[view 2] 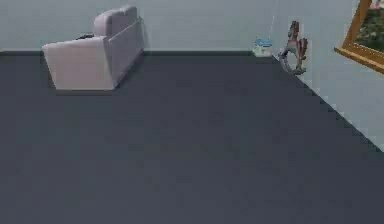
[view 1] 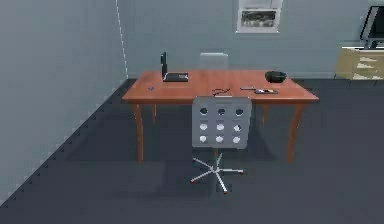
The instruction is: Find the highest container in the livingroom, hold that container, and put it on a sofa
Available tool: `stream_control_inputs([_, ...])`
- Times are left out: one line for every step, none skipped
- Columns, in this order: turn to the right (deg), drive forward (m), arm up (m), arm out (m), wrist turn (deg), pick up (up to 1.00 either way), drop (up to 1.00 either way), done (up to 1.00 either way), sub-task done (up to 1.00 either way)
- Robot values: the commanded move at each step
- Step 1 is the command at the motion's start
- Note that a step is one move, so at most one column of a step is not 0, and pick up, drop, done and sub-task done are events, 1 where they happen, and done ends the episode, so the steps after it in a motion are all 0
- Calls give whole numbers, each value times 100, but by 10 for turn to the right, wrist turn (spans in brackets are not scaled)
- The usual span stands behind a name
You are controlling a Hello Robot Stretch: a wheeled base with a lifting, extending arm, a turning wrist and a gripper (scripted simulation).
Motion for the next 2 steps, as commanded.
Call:
stream_control_inputs([450,0,0,0,0,0,0,0,0])
stream_control_inputs([450,0,0,0,0,0,0,0,0])
